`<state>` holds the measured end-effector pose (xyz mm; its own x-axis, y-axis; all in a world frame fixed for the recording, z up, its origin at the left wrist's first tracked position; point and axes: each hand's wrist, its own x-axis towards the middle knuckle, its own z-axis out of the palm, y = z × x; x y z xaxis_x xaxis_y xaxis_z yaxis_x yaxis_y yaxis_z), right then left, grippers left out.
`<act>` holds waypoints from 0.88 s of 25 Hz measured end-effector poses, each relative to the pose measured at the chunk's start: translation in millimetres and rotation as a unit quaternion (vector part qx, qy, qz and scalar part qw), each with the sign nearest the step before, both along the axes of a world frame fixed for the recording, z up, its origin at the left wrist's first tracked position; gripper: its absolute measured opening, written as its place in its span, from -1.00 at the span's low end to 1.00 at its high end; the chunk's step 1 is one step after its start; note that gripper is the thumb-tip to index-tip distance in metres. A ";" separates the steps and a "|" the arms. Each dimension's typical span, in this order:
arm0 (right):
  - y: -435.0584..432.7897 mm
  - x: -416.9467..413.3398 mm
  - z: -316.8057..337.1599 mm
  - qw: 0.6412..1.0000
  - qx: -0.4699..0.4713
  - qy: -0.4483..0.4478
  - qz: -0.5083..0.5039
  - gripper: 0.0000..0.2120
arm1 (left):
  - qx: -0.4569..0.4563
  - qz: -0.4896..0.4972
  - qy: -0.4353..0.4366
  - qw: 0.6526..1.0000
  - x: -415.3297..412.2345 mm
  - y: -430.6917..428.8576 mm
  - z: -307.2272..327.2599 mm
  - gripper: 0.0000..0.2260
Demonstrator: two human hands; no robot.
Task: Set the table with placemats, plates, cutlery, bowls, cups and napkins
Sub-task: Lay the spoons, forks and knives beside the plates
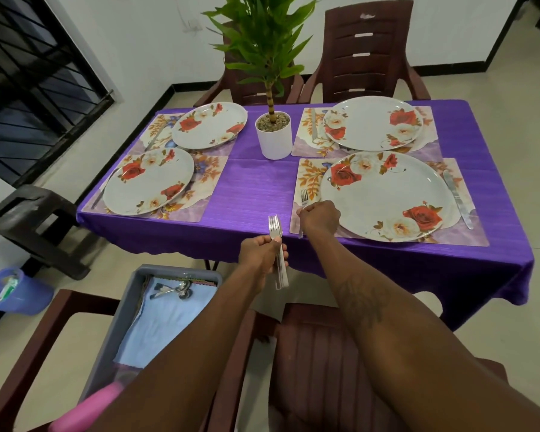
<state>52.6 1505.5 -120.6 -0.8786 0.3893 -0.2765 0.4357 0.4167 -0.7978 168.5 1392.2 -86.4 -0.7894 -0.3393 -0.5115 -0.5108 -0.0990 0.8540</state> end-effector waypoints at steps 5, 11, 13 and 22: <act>0.0 -7.6 -7.1 1.000 0.024 0.006 0.002 -0.72 | 0.000 -0.005 -0.015 1.000 -31.3 13.2 3.1 -0.90; -1.6 -17.4 -5.0 0.999 0.043 0.017 0.004 -0.67 | -0.001 -0.006 -0.015 1.000 -47.0 9.0 3.2 -0.91; -1.5 -15.3 -7.8 0.999 0.032 0.030 -0.006 -0.72 | 0.001 -0.001 -0.011 1.000 -43.9 3.9 5.0 -0.91; -65.6 85.8 44.5 0.945 -0.279 -0.028 0.167 -0.64 | 0.022 0.077 0.003 0.997 6.5 -76.0 35.2 -0.87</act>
